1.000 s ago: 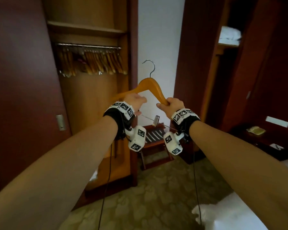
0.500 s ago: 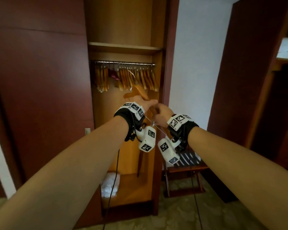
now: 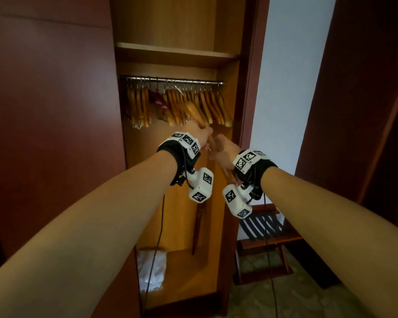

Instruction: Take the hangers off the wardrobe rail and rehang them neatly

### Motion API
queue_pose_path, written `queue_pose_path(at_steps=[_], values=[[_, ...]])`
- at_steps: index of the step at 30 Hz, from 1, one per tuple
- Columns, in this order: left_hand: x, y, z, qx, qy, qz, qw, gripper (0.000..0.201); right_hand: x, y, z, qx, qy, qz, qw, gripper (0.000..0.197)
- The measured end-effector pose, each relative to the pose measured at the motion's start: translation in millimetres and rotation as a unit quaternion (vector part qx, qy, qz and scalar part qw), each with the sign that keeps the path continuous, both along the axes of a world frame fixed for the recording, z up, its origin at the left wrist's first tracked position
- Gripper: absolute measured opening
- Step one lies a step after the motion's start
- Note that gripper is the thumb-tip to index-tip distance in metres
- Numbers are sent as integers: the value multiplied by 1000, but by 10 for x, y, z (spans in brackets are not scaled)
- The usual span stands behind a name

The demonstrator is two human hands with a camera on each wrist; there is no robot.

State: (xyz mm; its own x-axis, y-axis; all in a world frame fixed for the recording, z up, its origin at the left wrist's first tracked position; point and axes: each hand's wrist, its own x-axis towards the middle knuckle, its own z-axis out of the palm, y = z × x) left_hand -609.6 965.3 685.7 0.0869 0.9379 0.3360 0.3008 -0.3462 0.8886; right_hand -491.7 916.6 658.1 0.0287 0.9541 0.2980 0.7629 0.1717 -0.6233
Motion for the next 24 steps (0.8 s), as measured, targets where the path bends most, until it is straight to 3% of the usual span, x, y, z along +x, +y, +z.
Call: queue_pose_path(at_steps=[9, 13, 19, 24], values=[[-288, 900, 220, 34, -48, -26, 998, 29, -237, 798, 120, -74, 52, -58, 994, 69], [-388, 1180, 249, 56, -65, -37, 996, 21, -293, 1112, 53, -18, 54, -61, 997, 61], [-450, 1511, 378, 95, -14, -45, 994, 17, -393, 1523, 68, 54, 70, -64, 994, 36], [-452, 1766, 424, 138, 24, -30, 990, 22, -450, 1855, 257, 50, 103, -30, 993, 48]])
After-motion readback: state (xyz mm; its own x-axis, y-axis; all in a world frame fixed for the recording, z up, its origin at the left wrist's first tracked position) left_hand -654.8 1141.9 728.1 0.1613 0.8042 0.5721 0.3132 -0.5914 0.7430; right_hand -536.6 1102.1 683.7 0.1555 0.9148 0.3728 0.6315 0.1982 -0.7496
